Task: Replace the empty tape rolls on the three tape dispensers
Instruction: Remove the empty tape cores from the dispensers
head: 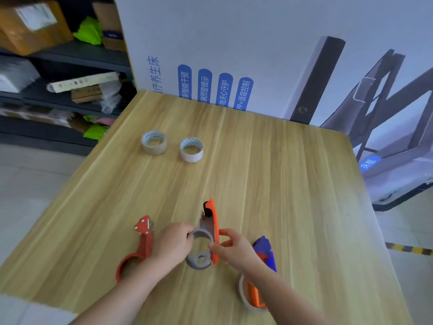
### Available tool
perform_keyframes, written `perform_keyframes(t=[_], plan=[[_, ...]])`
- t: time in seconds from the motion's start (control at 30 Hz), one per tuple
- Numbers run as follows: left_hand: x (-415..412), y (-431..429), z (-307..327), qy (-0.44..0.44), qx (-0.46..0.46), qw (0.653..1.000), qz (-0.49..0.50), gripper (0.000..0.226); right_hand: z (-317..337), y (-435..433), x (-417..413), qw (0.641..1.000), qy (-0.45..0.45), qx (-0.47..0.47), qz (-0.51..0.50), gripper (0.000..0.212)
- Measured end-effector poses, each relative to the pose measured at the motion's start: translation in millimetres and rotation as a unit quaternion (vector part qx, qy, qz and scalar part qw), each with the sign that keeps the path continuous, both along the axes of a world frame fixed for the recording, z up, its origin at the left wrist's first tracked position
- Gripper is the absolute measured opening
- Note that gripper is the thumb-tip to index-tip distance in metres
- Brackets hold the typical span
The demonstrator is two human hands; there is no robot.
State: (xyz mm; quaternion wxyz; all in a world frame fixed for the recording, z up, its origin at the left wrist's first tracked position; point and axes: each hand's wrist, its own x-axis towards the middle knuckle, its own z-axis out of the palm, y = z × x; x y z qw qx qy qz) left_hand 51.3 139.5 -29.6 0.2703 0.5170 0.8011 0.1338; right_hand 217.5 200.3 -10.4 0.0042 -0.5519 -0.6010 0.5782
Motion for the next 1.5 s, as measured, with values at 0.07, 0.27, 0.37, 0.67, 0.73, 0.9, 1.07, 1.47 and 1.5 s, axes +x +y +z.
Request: perform_keyframes(t=[0.07, 0.27, 0.37, 0.67, 0.73, 0.9, 1.07, 1.47, 1.5], plan=[[15, -25, -5, 0.013, -0.012, 1.000, 0.000, 0.022, -8, -19, 9, 0.999, -0.024, 0.010, 0.028, 0.037], [34, -68, -23, 0.037, -0.020, 0.999, -0.001, 0.021, -24, -52, 18, 0.991, -0.076, 0.038, 0.099, 0.045], [36, -74, -30, 0.044, -0.035, 0.998, -0.017, 0.021, -30, -60, 18, 0.985, -0.100, 0.068, 0.120, 0.045], [46, -38, -10, 0.051, 0.154, 0.985, -0.058, 0.027, -21, -33, 49, 0.954, -0.166, 0.252, 0.010, 0.030], [62, -19, -6, 0.045, 0.149, 0.982, -0.105, 0.027, -19, -22, 72, 0.931, -0.210, 0.297, -0.018, 0.025], [120, 7, -25, 0.002, -0.047, 0.980, -0.195, 0.034, -27, -12, 117, 0.942, -0.284, 0.178, -0.029, 0.045], [150, 15, -44, 0.003, -0.097, 0.984, -0.146, 0.032, -33, -14, 127, 0.977, -0.205, 0.056, -0.035, 0.020], [143, 75, 12, -0.143, 0.088, 0.984, 0.061, 0.010, 13, 68, 130, 0.983, 0.060, -0.056, -0.162, 0.046], [142, 78, 18, -0.134, 0.135, 0.979, 0.075, 0.013, 17, 76, 129, 0.980, 0.076, -0.053, -0.178, 0.048]])
